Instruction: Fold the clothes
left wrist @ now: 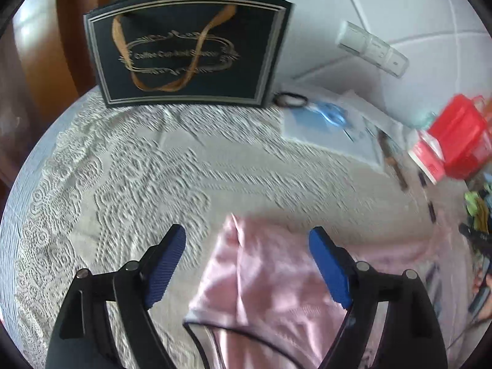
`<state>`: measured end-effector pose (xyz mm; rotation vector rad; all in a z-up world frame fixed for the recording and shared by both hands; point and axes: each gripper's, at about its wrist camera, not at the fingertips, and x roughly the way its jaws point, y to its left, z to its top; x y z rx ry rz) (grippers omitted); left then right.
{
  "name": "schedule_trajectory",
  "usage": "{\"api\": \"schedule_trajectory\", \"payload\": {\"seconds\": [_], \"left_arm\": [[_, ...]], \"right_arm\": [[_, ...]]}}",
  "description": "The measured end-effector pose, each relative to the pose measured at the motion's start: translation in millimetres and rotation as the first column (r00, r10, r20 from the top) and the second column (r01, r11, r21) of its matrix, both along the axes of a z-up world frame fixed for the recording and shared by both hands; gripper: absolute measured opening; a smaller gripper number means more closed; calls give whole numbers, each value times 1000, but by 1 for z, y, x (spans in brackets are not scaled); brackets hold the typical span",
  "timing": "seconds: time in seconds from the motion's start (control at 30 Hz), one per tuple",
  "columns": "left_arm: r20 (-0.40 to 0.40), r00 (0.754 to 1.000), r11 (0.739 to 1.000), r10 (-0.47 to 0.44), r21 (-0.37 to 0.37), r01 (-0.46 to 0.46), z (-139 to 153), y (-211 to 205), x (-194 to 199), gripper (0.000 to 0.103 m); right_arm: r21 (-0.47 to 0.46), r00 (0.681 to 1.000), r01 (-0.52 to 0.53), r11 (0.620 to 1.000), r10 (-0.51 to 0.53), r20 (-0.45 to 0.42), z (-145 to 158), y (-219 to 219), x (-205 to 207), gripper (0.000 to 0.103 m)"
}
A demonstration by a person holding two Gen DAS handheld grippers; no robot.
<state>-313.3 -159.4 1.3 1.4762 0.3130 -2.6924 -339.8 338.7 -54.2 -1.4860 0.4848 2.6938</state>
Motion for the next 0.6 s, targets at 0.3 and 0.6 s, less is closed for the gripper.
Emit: {"api": "schedule_trajectory", "payload": {"seconds": [0.3,0.6], "left_arm": [[102,979,976,-174,-112,185,1,35,108,83],[40,980,967,-195,-156,199,-24,75,249,100]], "right_arm": [[-71,979,-197,978,193,-67,39,-13,107,21],[-35,958,-277,960,273,-84,25,-7,250,39]]}}
